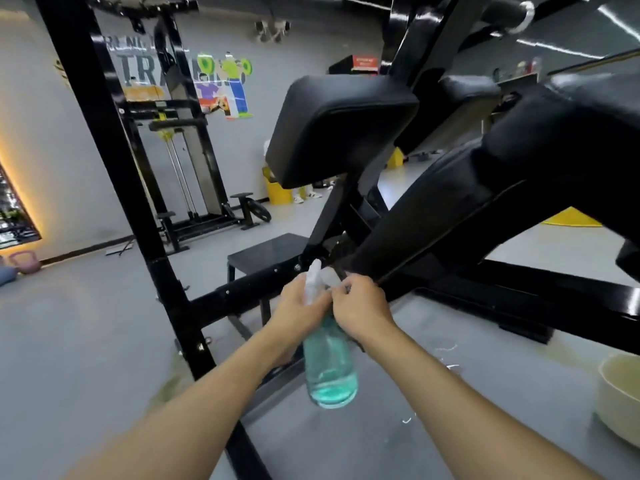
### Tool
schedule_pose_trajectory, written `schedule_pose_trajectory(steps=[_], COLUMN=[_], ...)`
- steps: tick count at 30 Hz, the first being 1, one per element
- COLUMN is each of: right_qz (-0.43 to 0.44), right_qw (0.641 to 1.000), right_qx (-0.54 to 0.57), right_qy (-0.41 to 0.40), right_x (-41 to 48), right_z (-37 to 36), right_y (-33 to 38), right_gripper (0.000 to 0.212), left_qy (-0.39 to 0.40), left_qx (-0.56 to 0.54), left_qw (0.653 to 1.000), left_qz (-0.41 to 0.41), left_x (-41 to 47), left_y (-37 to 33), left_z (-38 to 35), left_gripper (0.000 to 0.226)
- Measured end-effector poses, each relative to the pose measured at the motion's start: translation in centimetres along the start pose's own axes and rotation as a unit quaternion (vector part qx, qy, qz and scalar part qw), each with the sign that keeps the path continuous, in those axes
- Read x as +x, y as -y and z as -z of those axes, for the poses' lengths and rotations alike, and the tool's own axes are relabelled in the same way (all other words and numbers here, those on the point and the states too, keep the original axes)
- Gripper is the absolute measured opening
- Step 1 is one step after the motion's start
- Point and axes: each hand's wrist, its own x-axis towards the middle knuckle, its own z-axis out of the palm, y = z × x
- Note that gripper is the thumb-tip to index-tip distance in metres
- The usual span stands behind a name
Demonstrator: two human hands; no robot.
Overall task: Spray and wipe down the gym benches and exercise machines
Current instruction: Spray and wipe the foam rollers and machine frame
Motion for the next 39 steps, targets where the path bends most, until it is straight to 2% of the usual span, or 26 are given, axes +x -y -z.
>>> schedule_pose_trajectory(steps=[2, 5, 8, 12, 16, 18, 20, 24, 26, 30, 37, 39], right_qz=[-0.038, -0.077, -0.122, -0.186, -0.194, -0.193, -0.183, -0.132, -0.109, -0.076, -0.02, 0.019], right_qw=[0.999, 0.996, 0.991, 0.975, 0.972, 0.971, 0.974, 0.986, 0.99, 0.995, 0.989, 0.984], right_qx=[0.011, 0.022, 0.031, 0.031, 0.013, 0.033, 0.042, -0.006, -0.013, 0.001, 0.146, 0.176], right_qy=[0.013, 0.024, 0.042, 0.117, 0.132, 0.135, 0.125, 0.097, 0.09, 0.069, 0.013, -0.03], right_x=[0.4, 1.0, 1.7, 1.9, 2.5, 2.8, 3.1, 3.0, 2.9, 2.6, 2.1, 2.4], right_z=[-1.1, -2.5, -4.0, -5.2, -6.5, -7.3, -7.9, -7.8, -7.3, -6.2, -4.9, -4.1], right_y=[-1.4, -2.9, -3.9, -4.7, -6.1, -6.8, -7.6, -7.7, -7.1, -4.5, 1.3, 3.5], right_gripper=[0.029, 0.039, 0.04, 0.043, 0.054, 0.061, 0.056, 0.024, 0.019, 0.015, 0.019, 0.03], left_qy=[0.056, 0.076, 0.101, 0.106, 0.096, 0.11, 0.12, 0.118, 0.112, 0.097, 0.025, -0.01], left_qx=[-0.024, -0.04, 0.014, 0.095, 0.186, 0.23, 0.251, 0.276, 0.245, 0.168, 0.161, 0.164], left_qw=[0.997, 0.989, 0.981, 0.97, 0.955, 0.946, 0.937, 0.93, 0.941, 0.966, 0.986, 0.983], left_qz=[0.042, 0.119, 0.164, 0.196, 0.209, 0.202, 0.21, 0.212, 0.206, 0.17, -0.021, -0.079], left_x=[0.2, 0.7, 0.9, 1.6, 1.9, 1.9, 1.7, 1.7, 2.2, 3.4, 5.3, 5.7], left_y=[1.8, 5.0, 8.1, 12.1, 14.8, 15.8, 16.6, 17.4, 17.3, 15.7, 6.4, 2.9], left_z=[-0.3, -0.8, -1.6, -2.8, -3.8, -4.4, -4.9, -5.5, -5.3, -3.9, 2.4, 4.2], left_gripper=[0.009, 0.012, 0.011, 0.013, 0.008, 0.018, 0.023, 0.014, 0.009, 0.019, 0.006, 0.025])
